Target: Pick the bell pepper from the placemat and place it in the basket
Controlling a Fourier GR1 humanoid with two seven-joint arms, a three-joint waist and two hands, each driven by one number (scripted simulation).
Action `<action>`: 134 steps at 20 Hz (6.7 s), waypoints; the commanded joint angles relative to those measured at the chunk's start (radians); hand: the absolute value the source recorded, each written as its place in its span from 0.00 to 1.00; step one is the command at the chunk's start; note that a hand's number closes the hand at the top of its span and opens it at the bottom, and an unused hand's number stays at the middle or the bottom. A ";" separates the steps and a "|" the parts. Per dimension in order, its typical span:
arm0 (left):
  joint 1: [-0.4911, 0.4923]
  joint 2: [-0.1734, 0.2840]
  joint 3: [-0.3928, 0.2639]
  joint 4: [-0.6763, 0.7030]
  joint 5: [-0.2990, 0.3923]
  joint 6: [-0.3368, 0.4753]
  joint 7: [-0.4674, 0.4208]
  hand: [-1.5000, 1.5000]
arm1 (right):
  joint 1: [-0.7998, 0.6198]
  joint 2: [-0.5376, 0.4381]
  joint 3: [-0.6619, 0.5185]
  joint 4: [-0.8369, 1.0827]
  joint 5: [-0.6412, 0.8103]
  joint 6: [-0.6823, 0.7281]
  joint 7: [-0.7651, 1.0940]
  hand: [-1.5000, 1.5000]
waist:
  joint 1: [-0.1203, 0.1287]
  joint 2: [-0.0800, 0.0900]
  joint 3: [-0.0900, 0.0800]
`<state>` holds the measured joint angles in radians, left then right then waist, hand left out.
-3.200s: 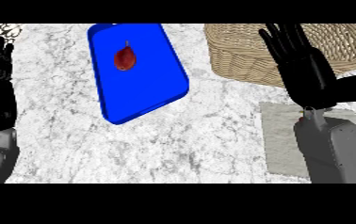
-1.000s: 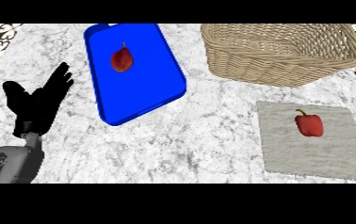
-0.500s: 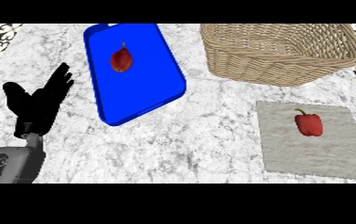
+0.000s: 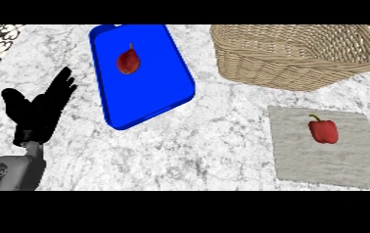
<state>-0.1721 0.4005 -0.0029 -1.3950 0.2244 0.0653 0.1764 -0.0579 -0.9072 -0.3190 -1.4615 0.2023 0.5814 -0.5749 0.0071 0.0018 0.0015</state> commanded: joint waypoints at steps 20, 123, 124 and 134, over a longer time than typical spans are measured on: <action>-0.013 -0.050 0.074 -0.032 -0.056 -0.050 0.055 0.50 | -0.189 0.241 0.274 0.284 0.318 -0.149 -0.107 0.00 | -0.005 -0.002 -0.001; 0.011 -0.138 0.139 -0.107 -0.157 -0.115 0.098 0.50 | -0.874 0.753 0.459 -0.137 0.626 -0.593 1.458 1.00 | -0.002 -0.003 -0.001; -0.064 -0.146 0.140 -0.005 -0.173 -0.106 0.075 0.50 | -0.881 0.781 0.466 -0.114 0.645 -0.617 1.451 1.00 | -0.007 -0.001 -0.002; -0.033 -0.149 0.155 -0.036 -0.171 -0.114 0.069 0.50 | -0.789 0.755 0.357 0.085 0.602 -0.759 1.173 1.00 | -0.001 -0.001 -0.001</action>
<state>-0.2127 0.2730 0.1677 -1.4018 0.0722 -0.0685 0.2385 -0.8758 -0.1606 0.0620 -1.4286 0.8022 -0.1312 0.6626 0.0061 0.0014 0.0002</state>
